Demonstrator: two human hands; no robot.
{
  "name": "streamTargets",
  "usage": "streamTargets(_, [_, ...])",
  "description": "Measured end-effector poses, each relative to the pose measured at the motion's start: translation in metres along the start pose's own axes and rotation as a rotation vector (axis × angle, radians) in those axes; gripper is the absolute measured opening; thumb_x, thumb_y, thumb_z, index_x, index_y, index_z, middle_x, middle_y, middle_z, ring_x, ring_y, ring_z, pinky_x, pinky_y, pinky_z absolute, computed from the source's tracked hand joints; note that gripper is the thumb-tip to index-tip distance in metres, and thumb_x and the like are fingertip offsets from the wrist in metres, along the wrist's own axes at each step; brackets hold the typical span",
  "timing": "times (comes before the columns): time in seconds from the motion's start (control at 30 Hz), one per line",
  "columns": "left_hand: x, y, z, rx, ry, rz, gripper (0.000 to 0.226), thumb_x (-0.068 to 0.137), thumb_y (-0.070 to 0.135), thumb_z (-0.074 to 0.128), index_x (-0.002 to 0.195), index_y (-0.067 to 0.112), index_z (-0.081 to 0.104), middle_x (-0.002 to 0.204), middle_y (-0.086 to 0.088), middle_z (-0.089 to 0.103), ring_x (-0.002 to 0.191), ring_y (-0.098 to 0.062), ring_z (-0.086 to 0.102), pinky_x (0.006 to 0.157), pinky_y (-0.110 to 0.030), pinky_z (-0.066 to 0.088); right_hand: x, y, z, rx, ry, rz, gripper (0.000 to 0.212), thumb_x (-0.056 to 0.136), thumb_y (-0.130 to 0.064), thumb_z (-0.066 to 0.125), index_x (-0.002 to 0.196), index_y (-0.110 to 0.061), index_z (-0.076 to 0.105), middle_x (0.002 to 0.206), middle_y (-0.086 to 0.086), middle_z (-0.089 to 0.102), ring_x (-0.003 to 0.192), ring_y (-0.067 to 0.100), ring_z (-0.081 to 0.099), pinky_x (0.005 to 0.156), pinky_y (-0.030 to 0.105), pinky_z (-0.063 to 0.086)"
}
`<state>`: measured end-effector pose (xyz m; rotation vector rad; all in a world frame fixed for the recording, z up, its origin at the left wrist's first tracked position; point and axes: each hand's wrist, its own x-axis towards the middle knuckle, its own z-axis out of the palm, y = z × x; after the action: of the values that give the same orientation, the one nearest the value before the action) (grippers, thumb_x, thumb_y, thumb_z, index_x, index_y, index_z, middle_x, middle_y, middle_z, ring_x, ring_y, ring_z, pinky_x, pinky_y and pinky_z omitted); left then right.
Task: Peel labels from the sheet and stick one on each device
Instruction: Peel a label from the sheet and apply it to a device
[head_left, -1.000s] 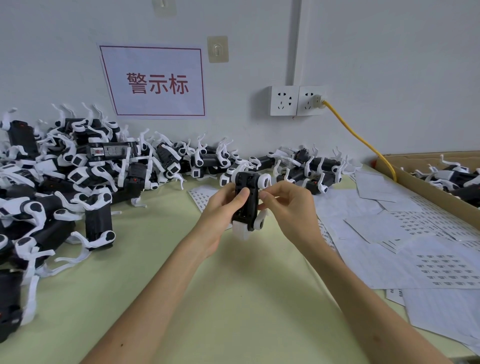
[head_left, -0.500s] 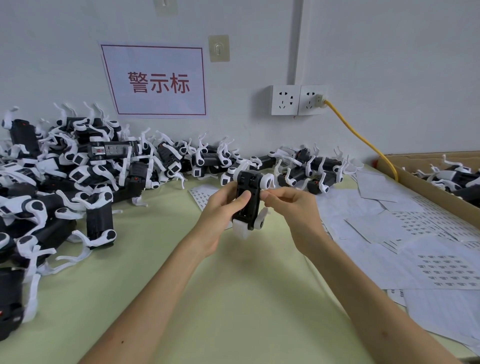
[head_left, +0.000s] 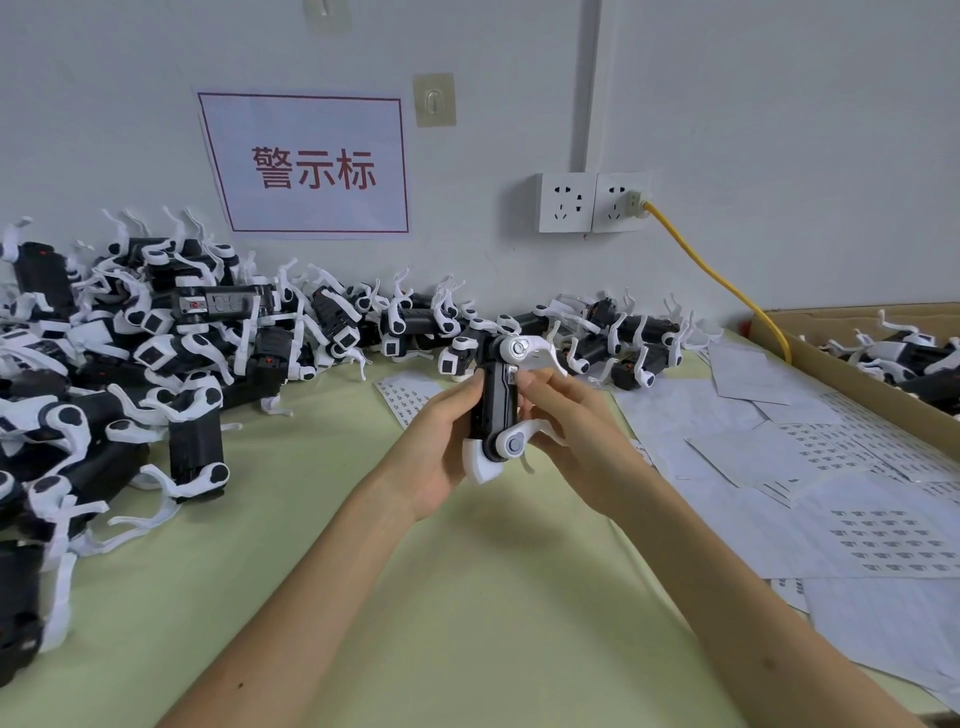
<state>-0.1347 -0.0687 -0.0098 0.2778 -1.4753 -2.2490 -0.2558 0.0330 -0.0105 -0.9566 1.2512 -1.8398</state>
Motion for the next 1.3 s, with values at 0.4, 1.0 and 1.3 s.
streamTargets(0.4, [-0.0010,0.0035,-0.0049,0.072,0.026,-0.055,0.032,0.106,0.036,0.046,0.111,0.016,0.070,0.097,-0.002,0.072,0.084,-0.014,0.069,0.068,-0.022,0.054,-0.0013,0.0014,-0.0027,-0.090,-0.074,0.001,0.032,0.082,-0.040,0.069,0.067,-0.018,0.052,0.069,-0.001,0.055,0.069,0.015,0.050,0.067,0.029,0.033])
streamTargets(1.0, [-0.0013,0.0017,-0.0021,0.078,0.047,-0.057,0.033,0.096,0.045,0.054,0.108,0.028,0.079,0.111,0.000,0.071,0.103,-0.018,0.066,0.088,-0.033,0.047,0.0022,0.0038,-0.0021,-0.190,-0.010,-0.079,0.031,0.085,-0.036,0.072,0.068,-0.017,0.054,0.068,0.001,0.055,0.056,0.009,0.048,0.048,0.011,0.033])
streamTargets(1.3, [-0.0015,0.0043,-0.0042,0.050,0.069,-0.058,0.033,0.087,0.050,0.060,0.100,0.029,0.082,0.102,0.003,0.074,0.102,-0.019,0.071,0.073,-0.024,0.053,0.0016,0.0007,0.0000,-0.188,-0.023,-0.047,0.028,0.098,-0.022,0.065,0.076,-0.012,0.053,0.068,-0.006,0.058,0.063,0.012,0.050,0.060,0.021,0.039])
